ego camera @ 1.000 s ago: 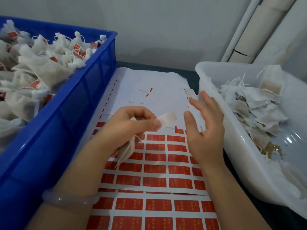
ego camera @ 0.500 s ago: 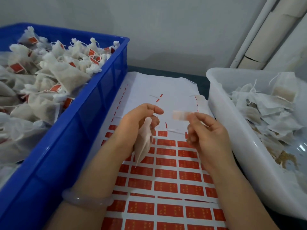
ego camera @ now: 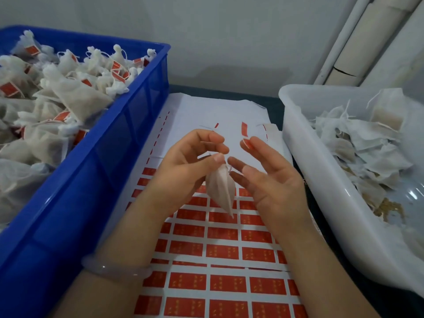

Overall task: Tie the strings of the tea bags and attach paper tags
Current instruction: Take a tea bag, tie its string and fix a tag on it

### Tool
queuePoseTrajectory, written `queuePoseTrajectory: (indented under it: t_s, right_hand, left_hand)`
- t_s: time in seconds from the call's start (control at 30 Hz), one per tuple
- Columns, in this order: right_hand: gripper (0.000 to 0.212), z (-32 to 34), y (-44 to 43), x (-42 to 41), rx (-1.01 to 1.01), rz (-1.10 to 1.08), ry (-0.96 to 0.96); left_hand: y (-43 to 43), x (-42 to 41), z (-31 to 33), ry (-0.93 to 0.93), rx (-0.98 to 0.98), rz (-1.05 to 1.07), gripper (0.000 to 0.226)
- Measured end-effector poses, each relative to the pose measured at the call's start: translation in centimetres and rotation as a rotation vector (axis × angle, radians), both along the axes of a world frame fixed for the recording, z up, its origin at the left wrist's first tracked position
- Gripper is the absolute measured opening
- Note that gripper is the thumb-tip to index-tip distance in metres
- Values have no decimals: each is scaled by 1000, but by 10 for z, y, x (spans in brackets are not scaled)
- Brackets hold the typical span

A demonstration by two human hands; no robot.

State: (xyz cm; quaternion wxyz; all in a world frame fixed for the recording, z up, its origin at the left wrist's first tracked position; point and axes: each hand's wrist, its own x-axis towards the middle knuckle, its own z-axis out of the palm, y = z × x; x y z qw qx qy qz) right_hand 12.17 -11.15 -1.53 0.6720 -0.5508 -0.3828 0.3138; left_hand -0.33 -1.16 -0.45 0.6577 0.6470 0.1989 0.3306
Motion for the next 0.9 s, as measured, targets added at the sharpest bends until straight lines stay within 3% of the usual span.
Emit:
queuePoseTrajectory:
  t_s: [0.1,0.23,0.47,0.67,0.9]
  right_hand:
    - [52,-2,-2,-6,20,52,-105]
    - [51,-1,-1,-7,23,-42,-119]
    - [42,0,-2,1,34,-160,-122]
    - [39,3,-2,2,33,-173,-84]
    - [39,1,-1,8,64,-110,249]
  left_hand:
    - [1,-1,1,-69,-15,-61,22]
    - [1,-1,-1,-64,-5,-52,21]
    - [2,1,-5,38,23,7,17]
    - [-4,4,-5,212,130,-106,16]
    - [-2,5,-6,349,247,38,11]
